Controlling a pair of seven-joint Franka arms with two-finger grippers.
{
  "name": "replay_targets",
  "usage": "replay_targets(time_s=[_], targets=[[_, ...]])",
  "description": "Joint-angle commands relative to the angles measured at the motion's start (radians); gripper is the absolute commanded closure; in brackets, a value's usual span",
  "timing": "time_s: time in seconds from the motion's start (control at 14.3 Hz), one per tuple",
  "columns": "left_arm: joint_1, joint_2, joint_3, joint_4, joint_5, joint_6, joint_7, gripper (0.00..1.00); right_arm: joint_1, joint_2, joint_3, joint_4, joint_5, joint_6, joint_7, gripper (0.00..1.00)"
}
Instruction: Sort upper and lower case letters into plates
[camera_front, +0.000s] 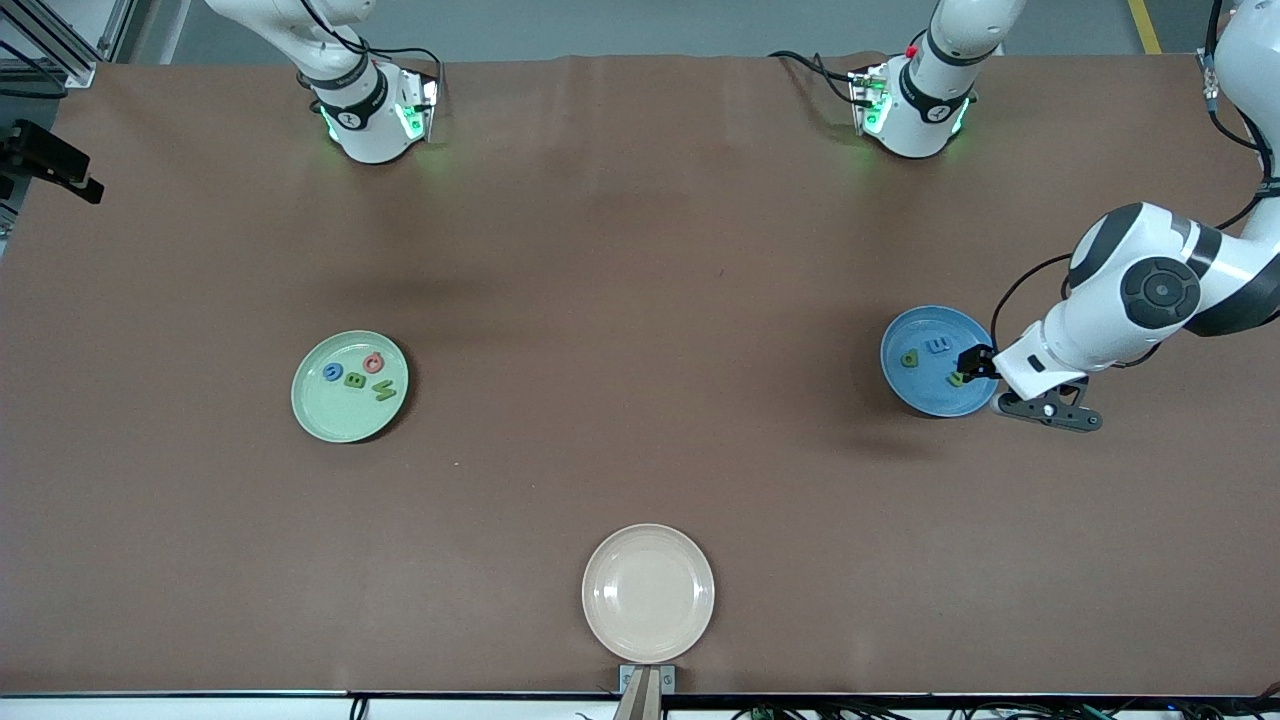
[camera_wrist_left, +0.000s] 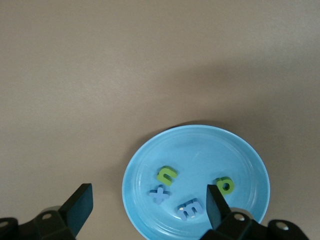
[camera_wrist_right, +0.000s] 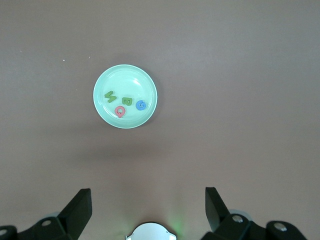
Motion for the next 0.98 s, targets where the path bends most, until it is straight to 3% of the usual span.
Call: replay_targets(time_s=[0.0,0.07,0.21,0.42,0.63,0.77,0.91], targets=[[-0.015,-0.032,0.033,0.017,-0.058,-0.019,0.020,0.00,0.004,-0.021,0.003,-0.025,0.010,-0.001,-0.010,0.00],[-0.067,-0.081,0.082,0.023,-0.101,-0.017,0.025,0.00,0.015,-0.023,-0.002,-0.026,0.010,0.001,-0.012,0.00],[-0.226,-0.181,0.250,0.055,-0.249,-0.014,0.077,0.00,0.018,-0.021,-0.008,-0.028,0.010,0.004,-0.012,0.00],[-0.301,-0.292,0.367,0.080,-0.454,-0.014,0.226,0.00,0.061,-0.021,-0.048,-0.026,0.008,0.004,-0.012,0.00],[-0.496,-0.432,0.621,0.078,-0.690,-0.014,0.385,0.00,0.053,-0.020,-0.048,-0.026,0.008,0.010,-0.012,0.00],[-0.631,-0.495,0.778,0.077,-0.773,-0.016,0.430,0.00,0.053,-0.018,-0.048,-0.026,0.008,0.011,-0.012,0.00],[-0.734,-0.529,0.885,0.078,-0.813,-0.017,0.429,0.00,0.053,-0.018,-0.043,-0.026,0.008,0.010,-0.012,0.00]])
